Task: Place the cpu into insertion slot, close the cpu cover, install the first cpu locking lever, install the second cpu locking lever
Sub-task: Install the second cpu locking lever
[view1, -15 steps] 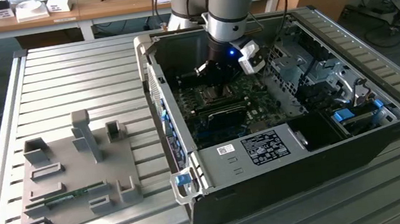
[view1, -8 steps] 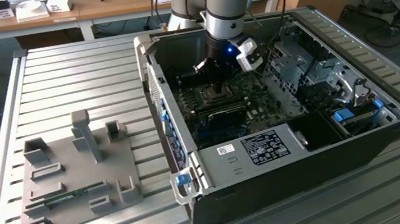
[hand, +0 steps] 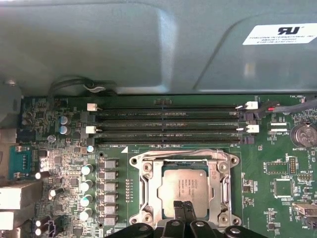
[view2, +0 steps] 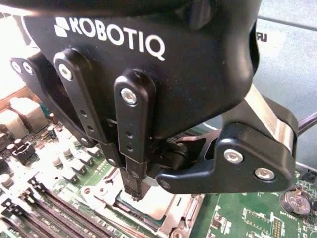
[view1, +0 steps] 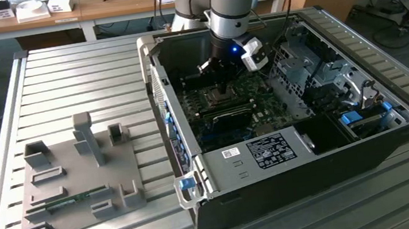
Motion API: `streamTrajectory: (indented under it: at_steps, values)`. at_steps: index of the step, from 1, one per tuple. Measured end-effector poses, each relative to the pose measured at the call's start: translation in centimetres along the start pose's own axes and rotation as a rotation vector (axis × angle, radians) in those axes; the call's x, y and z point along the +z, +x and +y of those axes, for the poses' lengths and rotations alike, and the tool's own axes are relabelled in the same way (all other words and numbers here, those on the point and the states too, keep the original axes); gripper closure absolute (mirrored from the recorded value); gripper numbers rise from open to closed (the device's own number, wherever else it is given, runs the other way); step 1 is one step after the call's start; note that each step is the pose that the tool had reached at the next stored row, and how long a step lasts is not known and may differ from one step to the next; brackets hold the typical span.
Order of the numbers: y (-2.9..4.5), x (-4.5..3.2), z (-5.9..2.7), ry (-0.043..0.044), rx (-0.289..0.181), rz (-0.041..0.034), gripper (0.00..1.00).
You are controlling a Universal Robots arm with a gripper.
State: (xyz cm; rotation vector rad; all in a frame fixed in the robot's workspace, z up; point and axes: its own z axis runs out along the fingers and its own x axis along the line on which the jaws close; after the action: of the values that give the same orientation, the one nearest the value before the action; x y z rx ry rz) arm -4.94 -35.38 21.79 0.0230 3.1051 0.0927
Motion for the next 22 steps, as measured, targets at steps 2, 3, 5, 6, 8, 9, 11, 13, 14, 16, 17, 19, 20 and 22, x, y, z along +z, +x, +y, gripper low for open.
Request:
streamTrajectory:
  at_steps: [2, 3, 5, 6, 8, 9, 11, 13, 14, 16, 17, 19, 20, 22]
  values:
    - [-0.08, 0.0, 0.02, -0.0002, -0.008, 0.0005, 0.89]
    - [-0.12, 0.0, 0.02, -0.0003, -0.012, 0.0007, 0.89]
    - [-0.14, 0.0, 0.02, -0.0005, -0.016, 0.001, 0.89]
    - [-0.14, -0.05, 0.03, -0.0003, -0.016, 0.0013, 0.89]
    - [-0.16, -0.23, 0.05, -0.0006, -0.016, 0.0012, 0.89]
    - [-0.16, -0.41, 0.05, -0.0005, -0.016, 0.0015, 0.89]
    - [-0.17, -0.56, 0.07, -0.0005, -0.016, 0.0015, 0.89]
    - [-0.17, -0.56, 0.07, -0.0007, -0.016, 0.0014, 0.89]
    - [-0.17, -0.56, 0.07, -0.0007, -0.016, 0.0015, 0.89]
    - [-0.17, -0.59, 0.06, -0.0005, -0.016, 0.0016, 0.89]
    - [-0.17, -0.68, 0.06, 0.0001, -0.016, 0.0019, 0.89]
    - [-0.17, -0.75, 0.07, -0.0004, -0.016, 0.0016, 0.89]
    - [-0.17, -0.75, 0.08, -0.0005, -0.016, 0.0016, 0.89]
    - [-0.17, -0.75, 0.08, -0.0007, -0.016, 0.0015, 0.89]
